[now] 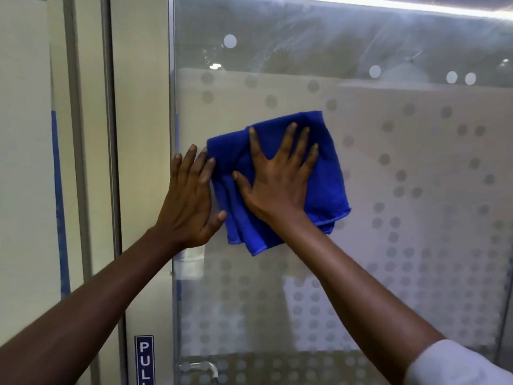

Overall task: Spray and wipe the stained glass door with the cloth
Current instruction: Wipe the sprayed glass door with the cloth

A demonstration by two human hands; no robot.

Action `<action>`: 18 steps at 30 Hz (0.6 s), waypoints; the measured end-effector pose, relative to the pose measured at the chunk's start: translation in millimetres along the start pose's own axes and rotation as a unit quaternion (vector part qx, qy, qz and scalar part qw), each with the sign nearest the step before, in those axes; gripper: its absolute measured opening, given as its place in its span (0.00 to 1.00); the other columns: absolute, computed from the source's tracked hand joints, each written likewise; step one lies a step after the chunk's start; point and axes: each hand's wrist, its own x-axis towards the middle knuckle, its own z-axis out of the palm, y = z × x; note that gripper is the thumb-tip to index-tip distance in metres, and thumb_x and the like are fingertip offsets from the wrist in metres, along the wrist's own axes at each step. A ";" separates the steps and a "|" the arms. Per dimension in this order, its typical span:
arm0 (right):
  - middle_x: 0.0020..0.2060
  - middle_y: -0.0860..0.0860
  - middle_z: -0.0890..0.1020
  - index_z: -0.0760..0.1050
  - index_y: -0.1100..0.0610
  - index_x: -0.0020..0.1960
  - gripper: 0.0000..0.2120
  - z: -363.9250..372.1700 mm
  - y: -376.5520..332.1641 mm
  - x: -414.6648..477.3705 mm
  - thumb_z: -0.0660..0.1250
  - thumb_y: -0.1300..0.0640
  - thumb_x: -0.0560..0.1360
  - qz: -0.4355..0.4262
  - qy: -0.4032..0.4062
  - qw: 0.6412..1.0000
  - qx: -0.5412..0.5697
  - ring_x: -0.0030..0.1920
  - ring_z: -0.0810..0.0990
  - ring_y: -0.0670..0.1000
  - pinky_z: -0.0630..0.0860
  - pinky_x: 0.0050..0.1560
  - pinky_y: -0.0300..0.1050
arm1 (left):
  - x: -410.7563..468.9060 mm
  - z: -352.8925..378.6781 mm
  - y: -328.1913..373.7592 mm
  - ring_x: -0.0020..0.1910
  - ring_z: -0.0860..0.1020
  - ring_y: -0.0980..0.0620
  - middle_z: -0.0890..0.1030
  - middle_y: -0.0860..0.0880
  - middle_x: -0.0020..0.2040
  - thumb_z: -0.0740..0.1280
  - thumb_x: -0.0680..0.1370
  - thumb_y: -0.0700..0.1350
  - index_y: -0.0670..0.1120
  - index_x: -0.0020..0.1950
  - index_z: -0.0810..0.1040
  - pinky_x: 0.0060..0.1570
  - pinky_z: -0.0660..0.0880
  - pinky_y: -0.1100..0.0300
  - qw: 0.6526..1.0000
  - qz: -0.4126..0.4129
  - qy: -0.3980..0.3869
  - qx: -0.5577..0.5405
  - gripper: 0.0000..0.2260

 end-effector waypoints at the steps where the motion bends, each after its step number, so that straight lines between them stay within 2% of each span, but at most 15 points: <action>1: 0.76 0.69 0.47 0.47 0.44 0.78 0.38 1.8 -1.9 -6.4 0.52 0.30 0.73 -0.017 -0.004 1.000 -0.002 0.75 0.44 0.72 0.43 0.72 0.72 | 0.1 -0.7 -0.2 0.76 0.53 0.33 0.58 0.33 0.75 0.46 0.77 0.66 0.36 0.74 0.55 0.71 0.50 0.31 1.000 -0.005 0.000 -0.011 0.38; 4: 0.76 0.69 0.48 0.49 0.43 0.78 0.37 7.2 -2.2 -28.4 0.54 0.32 0.73 -0.049 -0.018 0.999 -0.005 0.75 0.44 0.72 0.43 0.71 0.73 | -0.5 0.4 -0.5 0.75 0.53 0.33 0.58 0.31 0.74 0.47 0.76 0.70 0.37 0.70 0.60 0.71 0.50 0.31 1.000 -0.002 -0.005 -0.006 0.39; 7: 0.76 0.69 0.49 0.51 0.43 0.78 0.38 12.2 3.2 -52.6 0.56 0.31 0.73 -0.058 -0.029 0.998 -0.005 0.75 0.45 0.72 0.43 0.71 0.73 | -1.9 1.9 -1.3 0.74 0.56 0.33 0.60 0.29 0.72 0.52 0.74 0.71 0.38 0.66 0.63 0.70 0.52 0.29 1.000 0.000 0.010 -0.013 0.38; 10: 0.76 0.69 0.51 0.53 0.43 0.77 0.38 16.8 13.9 -78.4 0.57 0.30 0.72 -0.060 -0.034 0.998 -0.005 0.75 0.46 0.72 0.44 0.71 0.73 | -1.3 1.8 -0.6 0.74 0.56 0.32 0.61 0.29 0.71 0.55 0.74 0.70 0.37 0.69 0.60 0.69 0.52 0.28 1.000 0.007 0.012 0.003 0.39; 18: 0.74 0.71 0.56 0.58 0.46 0.76 0.41 25.8 71.3 -135.3 0.60 0.30 0.69 -0.007 -0.053 0.998 -0.038 0.74 0.51 0.72 0.47 0.70 0.74 | -1.2 2.5 -1.4 0.75 0.53 0.30 0.59 0.31 0.74 0.54 0.73 0.70 0.37 0.74 0.54 0.71 0.48 0.31 0.996 0.009 -0.025 0.087 0.43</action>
